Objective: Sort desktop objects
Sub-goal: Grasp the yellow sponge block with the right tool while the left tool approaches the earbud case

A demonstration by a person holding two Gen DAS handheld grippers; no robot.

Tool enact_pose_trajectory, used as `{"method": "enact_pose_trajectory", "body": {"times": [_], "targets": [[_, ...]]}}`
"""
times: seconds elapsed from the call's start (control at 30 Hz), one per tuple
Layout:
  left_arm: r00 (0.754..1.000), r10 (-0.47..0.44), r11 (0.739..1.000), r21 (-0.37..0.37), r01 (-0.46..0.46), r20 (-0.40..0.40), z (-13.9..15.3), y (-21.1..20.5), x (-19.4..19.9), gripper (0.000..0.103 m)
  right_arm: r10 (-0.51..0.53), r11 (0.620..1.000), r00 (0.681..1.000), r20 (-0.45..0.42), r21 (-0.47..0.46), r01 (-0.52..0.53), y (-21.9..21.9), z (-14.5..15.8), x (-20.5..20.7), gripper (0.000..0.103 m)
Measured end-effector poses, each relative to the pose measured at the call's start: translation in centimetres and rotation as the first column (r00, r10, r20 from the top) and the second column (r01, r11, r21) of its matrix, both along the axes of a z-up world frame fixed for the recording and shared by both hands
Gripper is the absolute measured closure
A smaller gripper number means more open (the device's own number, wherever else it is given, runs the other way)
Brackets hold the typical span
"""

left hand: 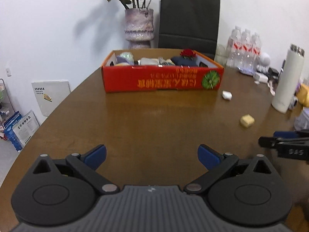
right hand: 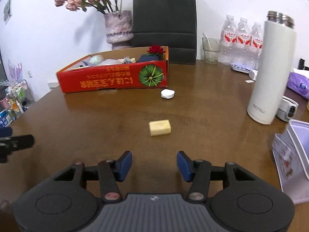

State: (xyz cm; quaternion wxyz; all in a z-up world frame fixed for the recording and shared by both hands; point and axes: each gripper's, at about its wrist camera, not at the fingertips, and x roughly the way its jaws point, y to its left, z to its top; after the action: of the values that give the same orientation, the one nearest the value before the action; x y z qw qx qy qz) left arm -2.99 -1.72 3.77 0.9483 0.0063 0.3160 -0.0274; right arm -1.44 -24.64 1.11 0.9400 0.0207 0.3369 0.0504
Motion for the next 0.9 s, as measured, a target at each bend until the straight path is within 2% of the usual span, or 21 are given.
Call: {"method": "enact_pose_trajectory", "body": {"times": [0.27, 0.57, 0.73, 0.83, 0.9], "targets": [[1.000, -0.021, 1.000, -0.001, 0.021, -0.014, -0.8, -0.1, -1.8, 0.000, 0.056, 0.998, 0.998, 0.030, -0.024, -0.056, 2.0, 0.4, -4.5, 0.049], [0.997, -0.043, 0.999, 0.001, 0.044, -0.065, -0.8, -1.2, -1.7, 0.000, 0.024, 0.999, 0.999, 0.035, -0.021, -0.024, 1.9, 0.9, -6.3, 0.033], [0.996, -0.047, 0.999, 0.012, 0.048, -0.075, -1.2, -2.0, -0.5, 0.000, -0.014, 1.000, 0.999, 0.045, -0.015, 0.015, 0.6, 0.5, -3.6, 0.034], [0.997, -0.074, 0.997, 0.020, 0.075, -0.025, -0.4, -2.9, 0.9, 0.000, -0.025, 0.999, 0.997, 0.070, -0.036, 0.028, 0.1, 0.4, -0.2, 0.036], [0.996, -0.091, 0.996, 0.010, 0.091, -0.010, 0.1, -3.5, 2.3, 0.000, -0.038, 0.999, 0.995, 0.091, -0.009, 0.039, -0.4, 0.2, 1.8, 0.036]]}}
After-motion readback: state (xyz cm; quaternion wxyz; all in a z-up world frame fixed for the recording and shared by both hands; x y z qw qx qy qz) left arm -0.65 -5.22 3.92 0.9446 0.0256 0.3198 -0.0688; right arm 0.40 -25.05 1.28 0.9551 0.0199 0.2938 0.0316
